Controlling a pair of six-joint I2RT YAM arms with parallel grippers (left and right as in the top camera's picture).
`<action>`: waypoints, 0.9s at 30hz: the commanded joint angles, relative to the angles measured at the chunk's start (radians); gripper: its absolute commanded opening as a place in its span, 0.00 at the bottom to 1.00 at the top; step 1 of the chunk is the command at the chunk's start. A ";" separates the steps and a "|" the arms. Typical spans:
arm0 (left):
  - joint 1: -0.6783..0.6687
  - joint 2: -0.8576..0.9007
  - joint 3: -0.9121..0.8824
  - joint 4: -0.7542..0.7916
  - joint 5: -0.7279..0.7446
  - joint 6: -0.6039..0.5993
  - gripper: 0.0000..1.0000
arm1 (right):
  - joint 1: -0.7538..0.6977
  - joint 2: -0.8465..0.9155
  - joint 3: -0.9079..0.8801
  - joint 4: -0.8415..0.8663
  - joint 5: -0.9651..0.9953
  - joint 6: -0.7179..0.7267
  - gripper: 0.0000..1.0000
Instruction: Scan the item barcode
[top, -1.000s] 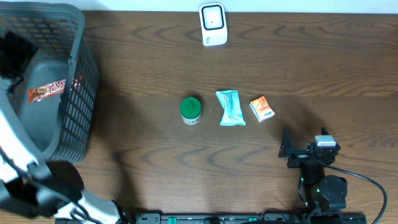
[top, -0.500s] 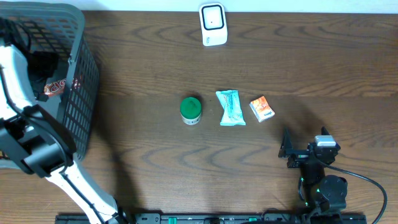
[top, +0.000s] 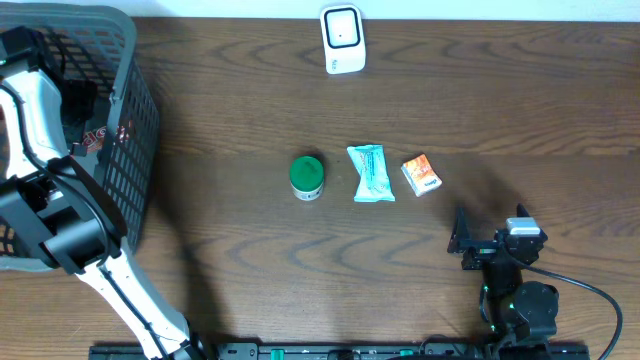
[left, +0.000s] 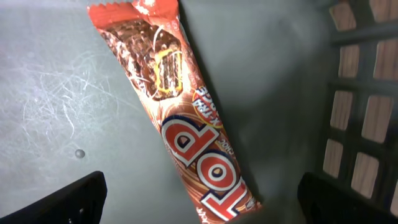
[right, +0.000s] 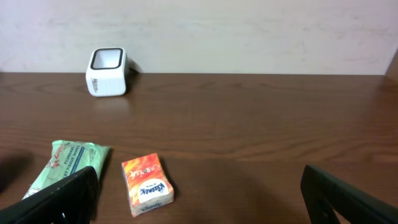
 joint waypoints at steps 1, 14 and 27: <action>-0.003 0.044 -0.004 0.005 -0.043 -0.066 0.98 | 0.009 -0.005 -0.005 0.002 -0.005 -0.014 0.99; -0.005 0.166 -0.004 0.058 -0.042 -0.085 0.98 | 0.009 -0.005 -0.005 0.002 -0.005 -0.015 0.99; -0.023 0.178 -0.004 -0.018 -0.135 -0.078 0.98 | 0.009 -0.005 -0.005 0.002 -0.005 -0.015 0.99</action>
